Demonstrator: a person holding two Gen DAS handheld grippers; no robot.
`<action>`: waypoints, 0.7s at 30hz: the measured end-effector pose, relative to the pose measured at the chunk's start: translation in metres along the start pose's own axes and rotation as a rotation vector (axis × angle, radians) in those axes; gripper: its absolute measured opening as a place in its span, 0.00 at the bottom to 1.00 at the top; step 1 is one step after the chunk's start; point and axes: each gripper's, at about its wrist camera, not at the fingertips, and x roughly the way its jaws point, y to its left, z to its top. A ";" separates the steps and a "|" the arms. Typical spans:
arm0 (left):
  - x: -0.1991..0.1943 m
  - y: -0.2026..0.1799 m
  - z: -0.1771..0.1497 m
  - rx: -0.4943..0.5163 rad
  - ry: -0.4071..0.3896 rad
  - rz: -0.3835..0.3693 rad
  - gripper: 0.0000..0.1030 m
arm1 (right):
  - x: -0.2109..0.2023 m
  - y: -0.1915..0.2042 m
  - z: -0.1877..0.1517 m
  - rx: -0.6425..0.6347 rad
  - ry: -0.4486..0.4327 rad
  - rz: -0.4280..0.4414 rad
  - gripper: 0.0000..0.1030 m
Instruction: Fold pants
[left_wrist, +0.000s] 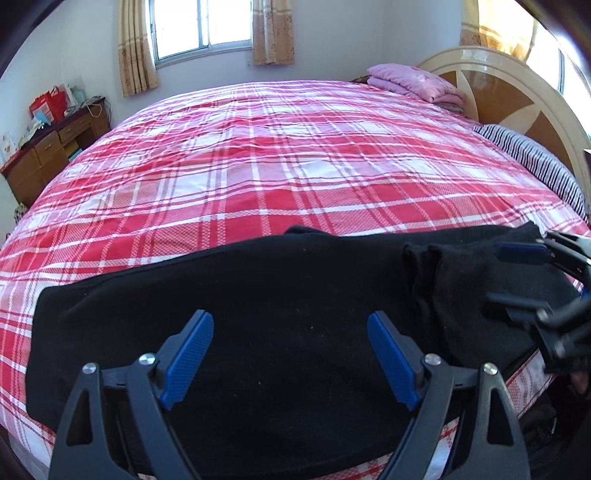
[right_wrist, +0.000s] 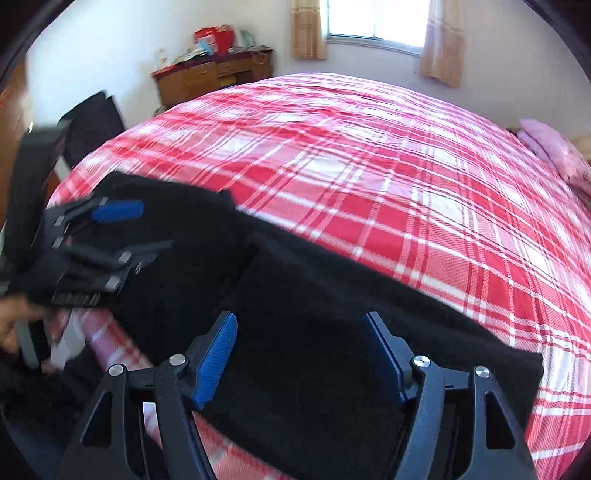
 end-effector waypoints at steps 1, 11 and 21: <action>-0.001 0.001 0.001 0.006 0.002 0.004 0.86 | -0.002 0.005 -0.005 -0.024 -0.004 -0.004 0.69; -0.029 0.118 0.019 -0.118 -0.013 0.225 0.90 | -0.014 0.003 -0.019 -0.066 -0.020 -0.048 0.72; -0.029 0.219 -0.041 -0.346 0.056 0.087 0.72 | -0.063 -0.041 -0.047 0.079 -0.111 -0.129 0.72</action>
